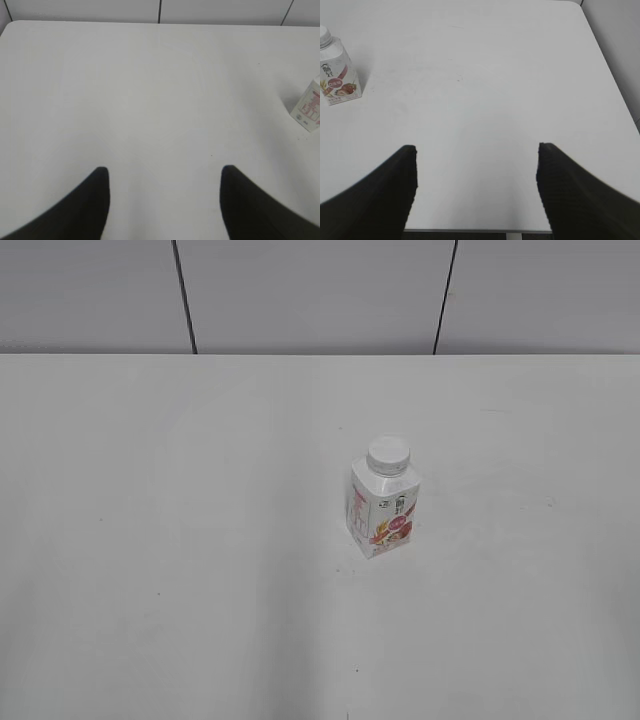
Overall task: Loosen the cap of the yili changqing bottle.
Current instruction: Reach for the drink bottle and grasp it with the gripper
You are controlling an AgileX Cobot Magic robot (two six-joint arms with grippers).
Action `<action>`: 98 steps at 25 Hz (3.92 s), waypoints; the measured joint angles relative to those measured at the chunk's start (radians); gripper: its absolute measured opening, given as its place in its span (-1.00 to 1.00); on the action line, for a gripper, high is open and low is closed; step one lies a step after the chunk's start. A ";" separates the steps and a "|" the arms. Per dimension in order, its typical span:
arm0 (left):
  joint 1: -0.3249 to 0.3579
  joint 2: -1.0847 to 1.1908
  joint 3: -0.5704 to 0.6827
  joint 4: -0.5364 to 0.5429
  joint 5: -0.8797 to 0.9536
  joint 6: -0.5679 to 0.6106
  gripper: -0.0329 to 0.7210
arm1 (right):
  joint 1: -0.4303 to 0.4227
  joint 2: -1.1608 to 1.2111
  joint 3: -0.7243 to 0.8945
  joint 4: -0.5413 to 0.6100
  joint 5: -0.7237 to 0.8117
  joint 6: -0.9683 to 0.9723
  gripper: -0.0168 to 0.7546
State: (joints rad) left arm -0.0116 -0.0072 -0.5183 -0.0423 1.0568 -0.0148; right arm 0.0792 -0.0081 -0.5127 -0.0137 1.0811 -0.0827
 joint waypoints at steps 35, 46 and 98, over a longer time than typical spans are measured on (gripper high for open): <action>0.000 0.283 -0.027 -0.071 -0.487 0.305 0.24 | 0.000 0.000 0.000 0.000 0.001 0.000 0.56; 0.000 0.594 -0.009 -0.142 -0.892 0.323 0.24 | 0.000 0.000 0.000 0.000 0.001 0.000 0.56; -0.226 2.045 -0.363 1.411 -2.154 -0.581 0.56 | 0.000 0.000 0.000 0.000 0.001 0.000 0.56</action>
State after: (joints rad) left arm -0.2374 2.0379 -0.8816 1.3689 -1.0973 -0.5962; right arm 0.0792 -0.0081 -0.5127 -0.0134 1.0820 -0.0827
